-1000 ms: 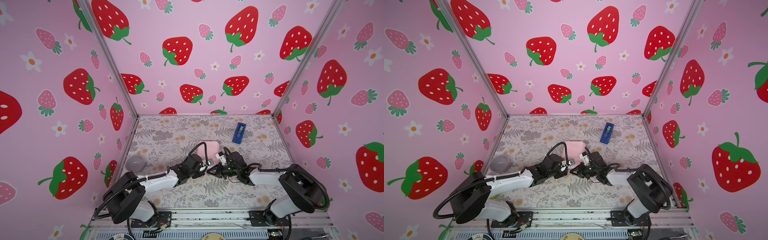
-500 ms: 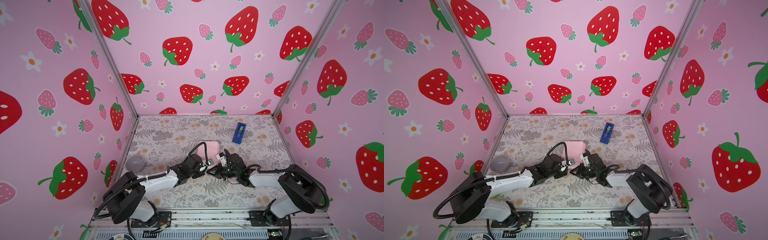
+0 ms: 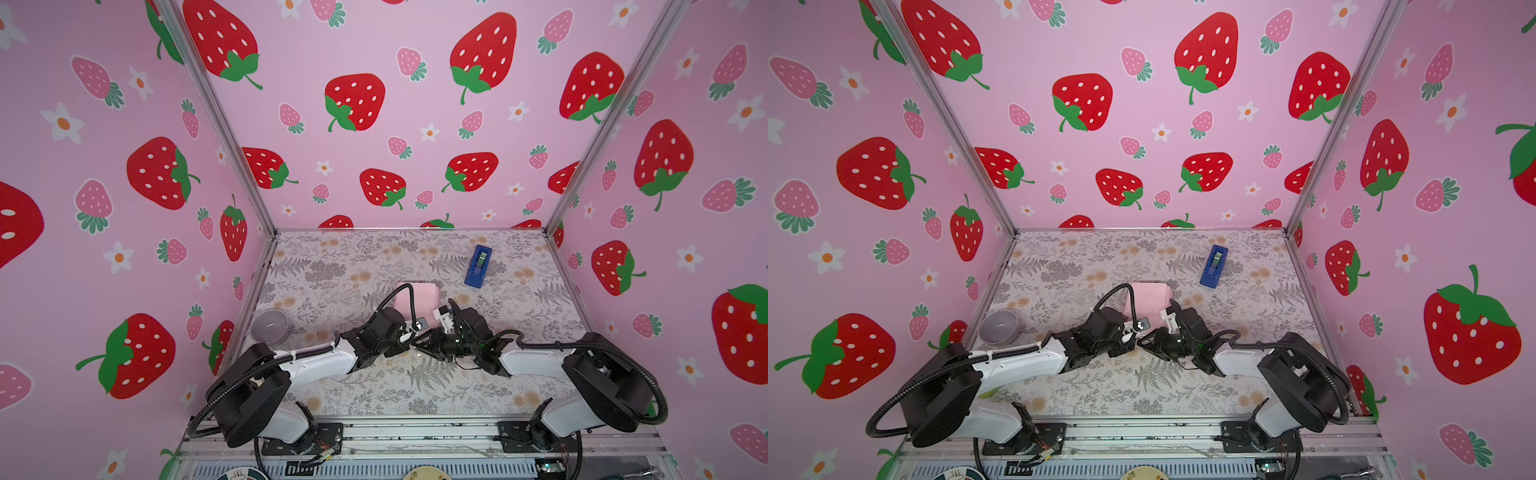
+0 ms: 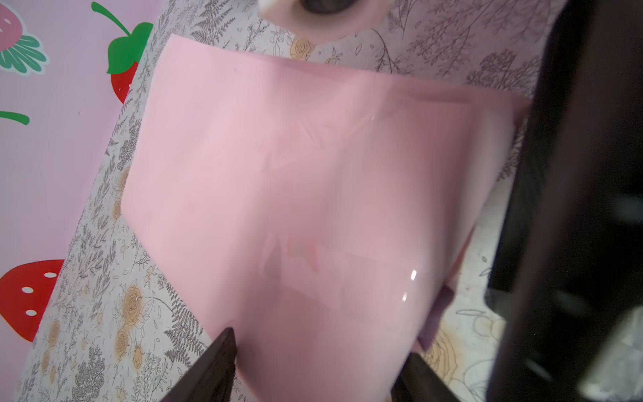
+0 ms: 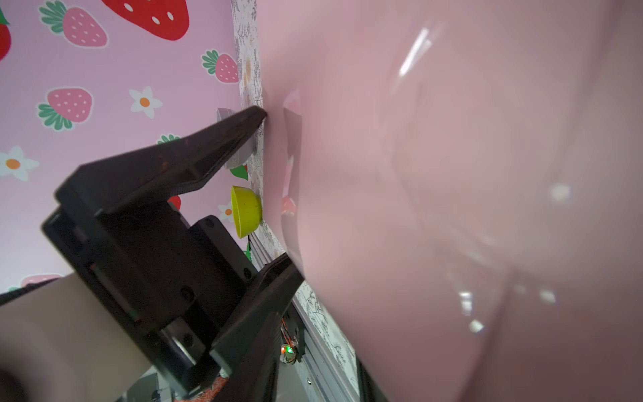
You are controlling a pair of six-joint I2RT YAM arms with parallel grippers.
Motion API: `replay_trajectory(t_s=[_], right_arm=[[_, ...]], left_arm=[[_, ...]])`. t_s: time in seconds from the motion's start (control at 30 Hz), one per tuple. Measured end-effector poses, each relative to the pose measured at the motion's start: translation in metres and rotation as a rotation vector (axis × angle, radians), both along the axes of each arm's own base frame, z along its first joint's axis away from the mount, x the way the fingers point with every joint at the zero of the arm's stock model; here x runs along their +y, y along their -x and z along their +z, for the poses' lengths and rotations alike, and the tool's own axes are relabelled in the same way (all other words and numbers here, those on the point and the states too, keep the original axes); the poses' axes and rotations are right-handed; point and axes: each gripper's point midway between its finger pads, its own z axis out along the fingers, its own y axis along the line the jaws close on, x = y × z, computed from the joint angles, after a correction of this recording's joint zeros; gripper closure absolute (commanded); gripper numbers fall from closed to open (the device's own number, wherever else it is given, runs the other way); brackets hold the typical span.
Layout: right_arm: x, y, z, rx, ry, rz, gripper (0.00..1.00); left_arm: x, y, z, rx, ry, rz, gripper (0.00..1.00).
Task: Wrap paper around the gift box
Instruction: 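Press the tape flat along the paper seam with the right gripper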
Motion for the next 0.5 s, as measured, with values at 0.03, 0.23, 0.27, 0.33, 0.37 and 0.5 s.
replay_trajectory(t_s=[0.03, 0.23, 0.27, 0.33, 0.37, 0.5], right_arm=[[-0.001, 0.0, 0.002, -0.004, 0.002, -0.004, 0.56], [-0.011, 0.002, 0.015, -0.039, 0.024, -0.024, 0.55], [-0.014, 0.002, 0.016, -0.045, 0.035, -0.032, 0.55], [-0.021, 0.001, 0.016, -0.062, 0.068, -0.055, 0.58], [-0.024, 0.0, 0.016, -0.067, 0.078, -0.064, 0.61], [-0.033, 0.002, 0.011, -0.089, 0.106, -0.085, 0.88]], left_arm=[[0.0, 0.0, 0.0, 0.0, 0.0, 0.0, 0.32], [-0.001, -0.001, 0.0, 0.002, -0.002, 0.0, 0.32], [-0.001, -0.001, 0.0, 0.001, -0.002, 0.0, 0.32], [-0.001, -0.001, 0.0, 0.002, -0.002, 0.0, 0.32], [-0.001, -0.001, 0.0, 0.002, -0.002, 0.0, 0.32], [-0.002, -0.002, 0.0, 0.003, -0.003, 0.0, 0.32]])
